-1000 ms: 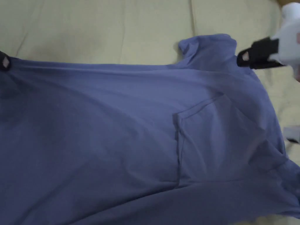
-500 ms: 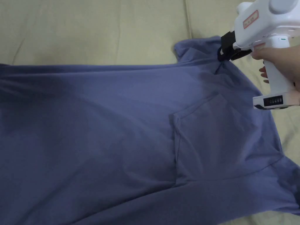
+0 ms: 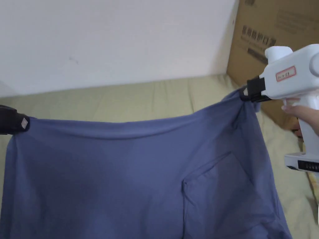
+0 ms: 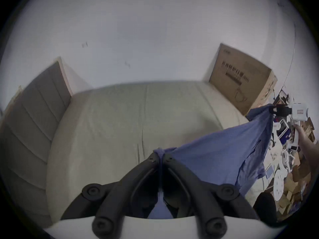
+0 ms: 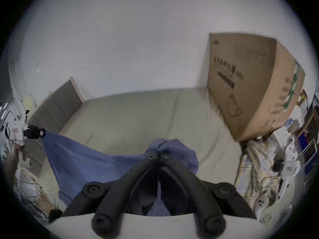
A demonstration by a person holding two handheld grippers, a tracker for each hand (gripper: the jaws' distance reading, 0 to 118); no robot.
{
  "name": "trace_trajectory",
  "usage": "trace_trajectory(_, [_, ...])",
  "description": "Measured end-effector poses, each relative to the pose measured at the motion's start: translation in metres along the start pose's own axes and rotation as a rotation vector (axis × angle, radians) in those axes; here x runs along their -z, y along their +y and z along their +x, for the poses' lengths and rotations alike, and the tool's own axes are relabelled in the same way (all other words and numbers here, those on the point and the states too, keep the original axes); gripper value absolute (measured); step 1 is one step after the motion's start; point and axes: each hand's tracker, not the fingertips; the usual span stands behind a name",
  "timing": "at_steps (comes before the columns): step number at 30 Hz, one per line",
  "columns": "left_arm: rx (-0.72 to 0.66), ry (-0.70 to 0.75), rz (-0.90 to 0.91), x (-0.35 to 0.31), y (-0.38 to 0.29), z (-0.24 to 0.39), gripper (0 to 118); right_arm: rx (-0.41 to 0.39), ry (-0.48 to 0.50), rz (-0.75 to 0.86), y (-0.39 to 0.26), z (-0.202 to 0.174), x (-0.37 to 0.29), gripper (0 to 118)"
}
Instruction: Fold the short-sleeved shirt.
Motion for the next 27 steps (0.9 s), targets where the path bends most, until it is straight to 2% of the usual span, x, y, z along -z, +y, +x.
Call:
trace_trajectory(3, [0.010, 0.017, 0.097, -0.053, 0.024, 0.007, 0, -0.019, -0.012, 0.089, 0.033, -0.005, -0.045, 1])
trace_trajectory(5, [0.007, 0.013, 0.162, -0.084, 0.041, 0.010, 0, -0.029, -0.018, 0.165, 0.052, -0.025, -0.084, 1])
trace_trajectory(10, [0.013, 0.064, 0.252, -0.122, 0.084, 0.013, 0, -0.039, -0.053, 0.254, 0.111, -0.042, -0.122, 1])
trace_trajectory(13, [0.013, 0.090, 0.298, -0.126, 0.113, 0.013, 0, -0.059, -0.080, 0.313, 0.148, -0.051, -0.127, 1])
trace_trajectory(18, [-0.045, 0.127, 0.401, -0.118, 0.151, 0.007, 0, -0.044, -0.088, 0.409, 0.206, -0.066, -0.118, 1])
trace_trajectory(24, [-0.061, 0.161, 0.485, -0.083, 0.197, -0.006, 0, -0.097, -0.157, 0.485, 0.261, -0.082, -0.088, 1])
trace_trajectory(27, [-0.056, 0.164, 0.506, -0.059, 0.213, -0.011, 0, -0.093, -0.168, 0.498, 0.276, -0.089, -0.071, 1])
